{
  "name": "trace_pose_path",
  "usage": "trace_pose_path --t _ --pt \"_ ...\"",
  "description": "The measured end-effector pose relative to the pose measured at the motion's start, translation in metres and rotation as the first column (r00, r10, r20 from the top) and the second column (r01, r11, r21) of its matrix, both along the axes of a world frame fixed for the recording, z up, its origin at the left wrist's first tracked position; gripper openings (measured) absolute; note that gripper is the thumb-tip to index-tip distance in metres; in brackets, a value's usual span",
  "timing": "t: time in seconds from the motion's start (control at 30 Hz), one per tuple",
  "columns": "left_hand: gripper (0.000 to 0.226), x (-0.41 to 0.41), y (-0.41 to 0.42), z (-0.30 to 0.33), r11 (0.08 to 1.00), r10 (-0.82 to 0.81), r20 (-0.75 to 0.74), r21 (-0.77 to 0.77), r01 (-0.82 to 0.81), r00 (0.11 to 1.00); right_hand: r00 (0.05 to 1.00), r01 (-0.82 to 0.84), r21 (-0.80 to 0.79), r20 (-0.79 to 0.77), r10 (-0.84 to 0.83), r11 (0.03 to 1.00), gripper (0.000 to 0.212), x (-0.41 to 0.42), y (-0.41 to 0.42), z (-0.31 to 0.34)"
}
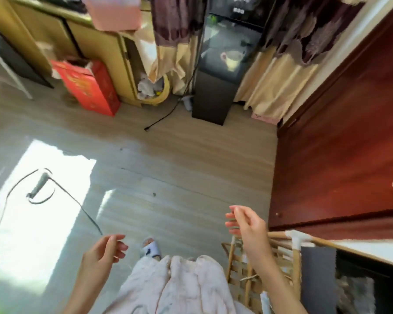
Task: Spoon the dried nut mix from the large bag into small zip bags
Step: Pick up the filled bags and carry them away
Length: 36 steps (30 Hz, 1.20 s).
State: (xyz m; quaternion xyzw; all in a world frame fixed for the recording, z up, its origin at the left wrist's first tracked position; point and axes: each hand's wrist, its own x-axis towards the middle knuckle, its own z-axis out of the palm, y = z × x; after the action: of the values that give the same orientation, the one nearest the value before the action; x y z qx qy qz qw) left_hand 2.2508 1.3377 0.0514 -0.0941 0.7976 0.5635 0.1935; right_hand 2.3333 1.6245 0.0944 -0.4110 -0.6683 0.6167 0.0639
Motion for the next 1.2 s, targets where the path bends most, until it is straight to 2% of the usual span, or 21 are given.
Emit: trace_pose_path --t 0.17,0.33,0.47,0.77,0.93,1.2 --pt "0.026 -0.007 -0.051 -0.012 0.963 0.270 0.040 0.000 -0.271 0.962 0.975 -0.191 -0.064 0.101 0.196 0.980 0.021 -0.070 -0.046 -0.027" --pt "0.028 -0.035 -0.106 -0.025 0.916 0.400 0.144 -0.018 -0.402 0.905 0.937 -0.301 -0.136 0.139 0.319 0.944 0.016 -0.134 -0.106 -0.041" --pt "0.027 -0.070 -0.142 -0.027 0.899 0.433 0.204 -0.034 -0.436 0.878 0.894 -0.388 -0.172 0.169 0.415 0.906 0.015 -0.180 -0.141 -0.044" --pt "0.025 -0.166 -0.170 -0.019 0.883 0.462 0.225 -0.023 -0.469 0.858 0.789 -0.545 -0.164 0.233 0.569 0.822 0.014 -0.292 -0.184 -0.047" --pt "0.025 -0.231 -0.180 -0.024 0.803 0.582 0.226 -0.008 -0.596 0.781 0.732 -0.614 -0.172 0.240 0.638 0.770 0.014 -0.395 -0.216 -0.051" --pt "0.025 -0.353 -0.225 -0.013 0.672 0.731 0.189 -0.034 -0.739 0.656 0.575 -0.780 -0.133 0.234 0.784 0.612 0.013 -0.575 -0.269 -0.042"
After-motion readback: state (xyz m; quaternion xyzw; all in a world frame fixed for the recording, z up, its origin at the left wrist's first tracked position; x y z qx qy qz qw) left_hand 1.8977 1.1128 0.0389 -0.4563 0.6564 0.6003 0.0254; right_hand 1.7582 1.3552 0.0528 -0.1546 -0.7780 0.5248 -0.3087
